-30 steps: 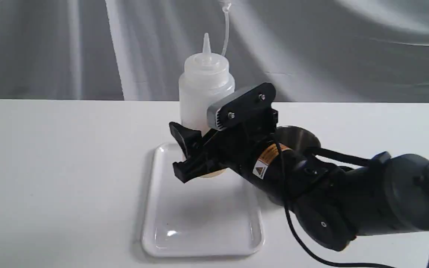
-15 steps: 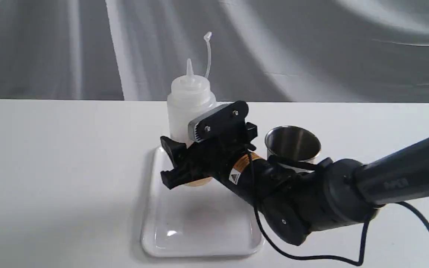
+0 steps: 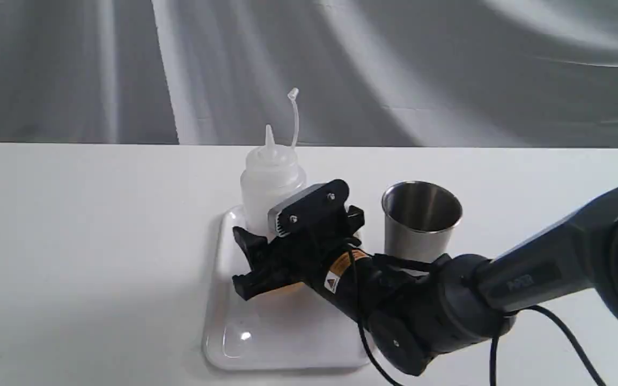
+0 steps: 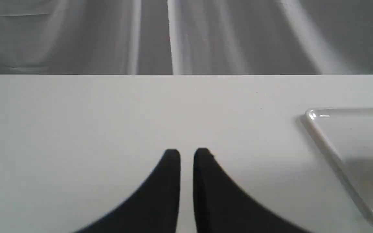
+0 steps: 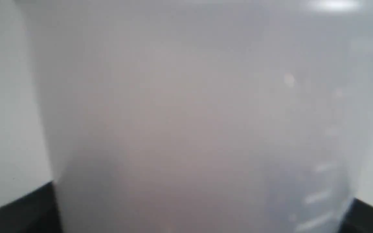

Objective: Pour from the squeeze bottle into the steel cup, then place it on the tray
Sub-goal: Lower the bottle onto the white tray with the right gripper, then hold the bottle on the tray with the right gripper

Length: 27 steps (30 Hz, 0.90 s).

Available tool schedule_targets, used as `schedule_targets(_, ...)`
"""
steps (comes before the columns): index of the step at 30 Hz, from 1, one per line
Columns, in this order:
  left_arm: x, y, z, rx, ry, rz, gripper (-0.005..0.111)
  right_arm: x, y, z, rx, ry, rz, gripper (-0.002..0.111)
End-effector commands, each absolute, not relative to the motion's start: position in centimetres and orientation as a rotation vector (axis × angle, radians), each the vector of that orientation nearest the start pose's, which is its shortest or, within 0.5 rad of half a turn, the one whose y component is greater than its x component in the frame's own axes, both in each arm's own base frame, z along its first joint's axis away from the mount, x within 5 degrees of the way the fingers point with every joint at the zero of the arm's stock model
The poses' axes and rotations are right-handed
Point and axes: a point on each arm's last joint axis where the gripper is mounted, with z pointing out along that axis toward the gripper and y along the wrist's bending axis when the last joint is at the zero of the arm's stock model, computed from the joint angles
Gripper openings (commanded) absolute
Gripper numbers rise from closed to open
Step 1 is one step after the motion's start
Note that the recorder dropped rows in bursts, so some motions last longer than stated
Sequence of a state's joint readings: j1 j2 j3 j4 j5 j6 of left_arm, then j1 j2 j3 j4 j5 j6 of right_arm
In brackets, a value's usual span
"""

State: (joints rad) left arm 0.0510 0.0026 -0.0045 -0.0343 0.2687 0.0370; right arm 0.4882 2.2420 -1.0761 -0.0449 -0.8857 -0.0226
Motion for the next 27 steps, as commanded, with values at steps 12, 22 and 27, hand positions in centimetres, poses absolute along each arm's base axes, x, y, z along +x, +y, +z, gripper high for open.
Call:
schedule_targets(12, 5.5, 0.2, 19.0, -0.038, 1.742, 0.034, 0.008, 38.2, 20.8, 9.0, -0.496, 1.63, 0.342, 0.0)
schedule_targets(22, 5.5, 0.2, 19.0, -0.04, 1.742, 0.032, 0.008, 38.2, 20.8, 8.1, -0.5, 1.632, 0.344, 0.0)
schedule_targets(27, 5.5, 0.2, 19.0, -0.04, 1.742, 0.032, 0.008, 38.2, 20.8, 8.0, -0.501, 1.634, 0.344, 0.0)
